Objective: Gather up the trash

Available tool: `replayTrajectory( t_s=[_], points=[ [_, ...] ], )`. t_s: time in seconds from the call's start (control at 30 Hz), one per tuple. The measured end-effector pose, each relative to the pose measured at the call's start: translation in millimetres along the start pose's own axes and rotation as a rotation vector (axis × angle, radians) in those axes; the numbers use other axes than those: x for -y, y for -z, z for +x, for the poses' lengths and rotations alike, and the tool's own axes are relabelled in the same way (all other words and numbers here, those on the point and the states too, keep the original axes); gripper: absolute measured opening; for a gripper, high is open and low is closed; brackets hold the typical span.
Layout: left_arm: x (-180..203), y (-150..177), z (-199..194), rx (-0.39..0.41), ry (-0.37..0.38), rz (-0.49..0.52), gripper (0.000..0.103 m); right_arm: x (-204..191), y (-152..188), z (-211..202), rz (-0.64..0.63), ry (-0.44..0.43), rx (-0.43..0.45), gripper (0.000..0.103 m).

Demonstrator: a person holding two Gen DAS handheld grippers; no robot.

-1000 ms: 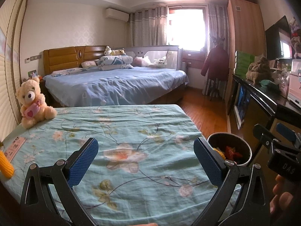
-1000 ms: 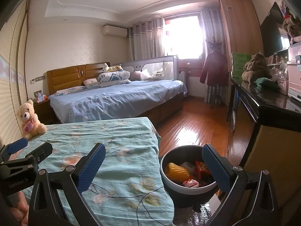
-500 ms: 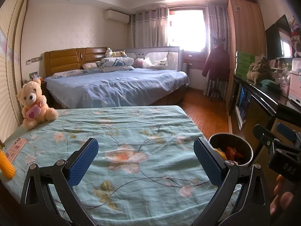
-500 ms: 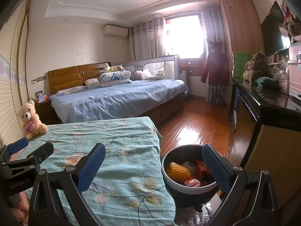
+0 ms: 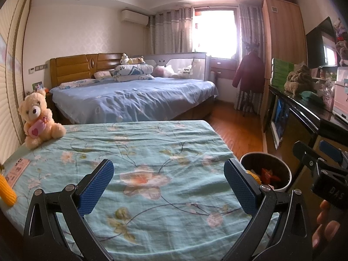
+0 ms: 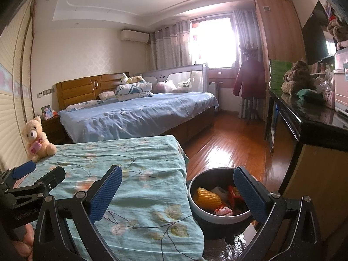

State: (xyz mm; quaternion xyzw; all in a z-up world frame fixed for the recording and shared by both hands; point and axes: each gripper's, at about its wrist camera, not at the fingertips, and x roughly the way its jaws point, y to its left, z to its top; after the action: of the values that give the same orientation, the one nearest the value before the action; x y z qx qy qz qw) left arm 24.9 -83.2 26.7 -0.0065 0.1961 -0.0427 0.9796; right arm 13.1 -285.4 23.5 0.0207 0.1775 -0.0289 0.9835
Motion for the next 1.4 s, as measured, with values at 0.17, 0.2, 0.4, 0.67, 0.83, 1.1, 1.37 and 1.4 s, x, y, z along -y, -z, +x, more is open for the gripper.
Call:
replayTrajectory(
  t_s=[0.17,0.2,0.4,0.67,0.83,1.1,1.37,1.4],
  points=[
    [0,1,0,-0.001,0.000,0.001,0.103,-1,0,0,0.000,-0.001,0.001,0.103],
    [0,1,0,-0.001,0.001,0.001,0.103,0,0,0,0.000,-0.001,0.001,0.103],
    [1,2,1,-0.002,0.002,0.006,0.103,-2,0,0,0.000,-0.001,-0.001,0.103],
    [1,3,1,-0.003,0.004,0.009,0.103,-6,0,0,0.002,-0.003,-0.002,0.103],
    [1,2,2,-0.003,0.005,0.011,0.103,-6,0,0,0.002,-0.003,-0.002,0.103],
    [2,2,2,-0.004,0.005,0.012,0.103,-9,0,0,0.002,-0.004,-0.004,0.103],
    [2,2,2,-0.004,0.006,0.014,0.103,-16,3,3,0.007,-0.009,-0.014,0.103],
    [2,2,2,-0.004,0.005,0.015,0.103,-16,4,6,0.009,-0.010,-0.018,0.103]
  ],
)
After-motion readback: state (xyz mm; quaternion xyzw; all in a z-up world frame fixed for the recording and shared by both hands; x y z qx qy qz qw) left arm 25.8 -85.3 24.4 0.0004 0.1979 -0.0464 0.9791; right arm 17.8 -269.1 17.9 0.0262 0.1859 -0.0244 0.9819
